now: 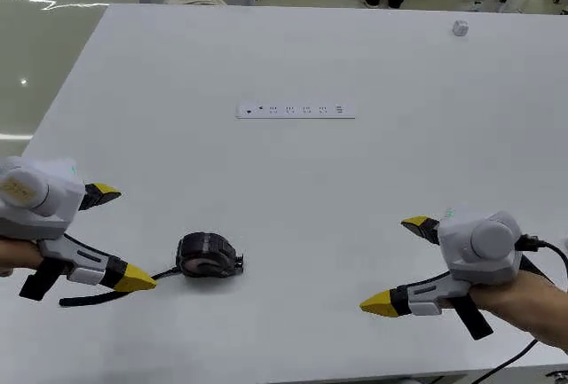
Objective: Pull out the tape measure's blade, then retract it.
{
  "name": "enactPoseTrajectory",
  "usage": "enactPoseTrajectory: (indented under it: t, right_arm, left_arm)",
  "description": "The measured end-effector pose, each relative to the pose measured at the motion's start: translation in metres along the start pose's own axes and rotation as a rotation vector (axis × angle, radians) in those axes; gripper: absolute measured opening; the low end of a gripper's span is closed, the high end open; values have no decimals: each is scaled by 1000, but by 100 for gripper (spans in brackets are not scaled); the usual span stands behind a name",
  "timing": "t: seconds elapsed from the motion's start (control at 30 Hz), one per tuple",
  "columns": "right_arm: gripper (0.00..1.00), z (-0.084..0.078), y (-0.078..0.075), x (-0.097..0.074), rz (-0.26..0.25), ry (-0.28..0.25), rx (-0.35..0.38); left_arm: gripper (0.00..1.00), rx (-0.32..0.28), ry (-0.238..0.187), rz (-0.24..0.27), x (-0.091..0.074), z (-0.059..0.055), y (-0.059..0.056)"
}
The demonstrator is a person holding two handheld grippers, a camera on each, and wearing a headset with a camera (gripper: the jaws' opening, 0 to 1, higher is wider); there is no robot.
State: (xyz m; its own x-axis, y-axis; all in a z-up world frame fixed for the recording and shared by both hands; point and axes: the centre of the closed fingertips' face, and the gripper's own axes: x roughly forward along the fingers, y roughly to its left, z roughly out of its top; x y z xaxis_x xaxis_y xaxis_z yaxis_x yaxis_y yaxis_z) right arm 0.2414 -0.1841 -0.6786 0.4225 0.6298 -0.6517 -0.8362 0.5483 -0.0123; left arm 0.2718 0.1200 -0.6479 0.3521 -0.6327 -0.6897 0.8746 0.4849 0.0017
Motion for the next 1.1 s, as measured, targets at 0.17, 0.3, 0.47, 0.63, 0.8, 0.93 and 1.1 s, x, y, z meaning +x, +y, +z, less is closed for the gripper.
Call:
enactPoseTrajectory:
  t: [0.17,0.3,0.47,0.63,0.8,0.93,1.1]
  right_arm:
    - [100,1,12,7,74,21,-1]
    - [100,3,19,12,112,31,-16]
    - [100,14,20,17,141,6,-40]
    - [100,21,22,24,154,17,-67]
    - [100,34,21,33,163,22,-100]
    - [100,50,21,42,179,18,-138]
    - [100,67,23,53,199,10,-172]
  left_arm:
    - [100,35,40,-25,4,-1,-1]
    - [100,41,52,-47,7,1,-2]
    - [100,68,87,-70,14,2,-2]
    - [100,95,104,-89,17,6,-1]
    - [100,144,132,-109,19,13,0]
    - [100,176,143,-130,23,21,0]
    - [100,197,156,-144,28,28,0]
